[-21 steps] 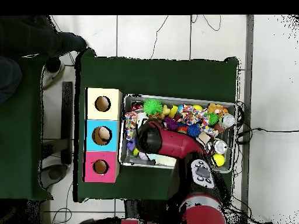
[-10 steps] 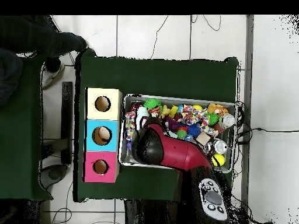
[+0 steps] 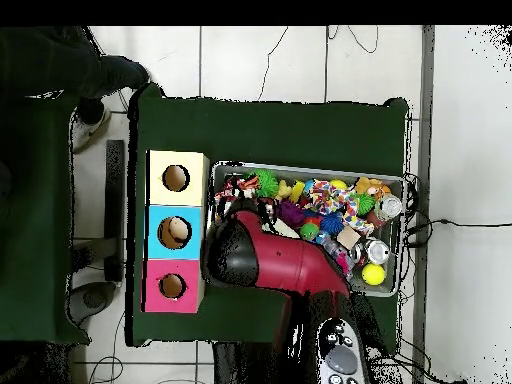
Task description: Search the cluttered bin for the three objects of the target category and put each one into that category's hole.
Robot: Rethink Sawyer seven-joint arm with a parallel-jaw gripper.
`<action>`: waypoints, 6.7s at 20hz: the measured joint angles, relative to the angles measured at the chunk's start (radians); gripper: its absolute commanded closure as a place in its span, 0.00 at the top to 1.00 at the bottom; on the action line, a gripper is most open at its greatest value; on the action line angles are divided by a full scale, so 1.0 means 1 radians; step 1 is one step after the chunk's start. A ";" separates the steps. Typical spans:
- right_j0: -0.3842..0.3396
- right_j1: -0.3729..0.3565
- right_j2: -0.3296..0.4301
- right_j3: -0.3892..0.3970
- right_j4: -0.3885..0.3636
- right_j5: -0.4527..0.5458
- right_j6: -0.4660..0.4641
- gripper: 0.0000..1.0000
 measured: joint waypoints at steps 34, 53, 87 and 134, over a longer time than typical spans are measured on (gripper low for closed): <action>-0.060 -0.020 -0.108 0.081 0.084 0.118 0.000 0.00; -0.060 0.208 -0.095 0.065 0.085 -0.050 0.000 0.00; -0.009 0.165 -0.103 0.064 0.086 -0.001 0.000 1.00; 0.063 0.168 -0.162 -0.066 0.172 0.087 0.000 1.00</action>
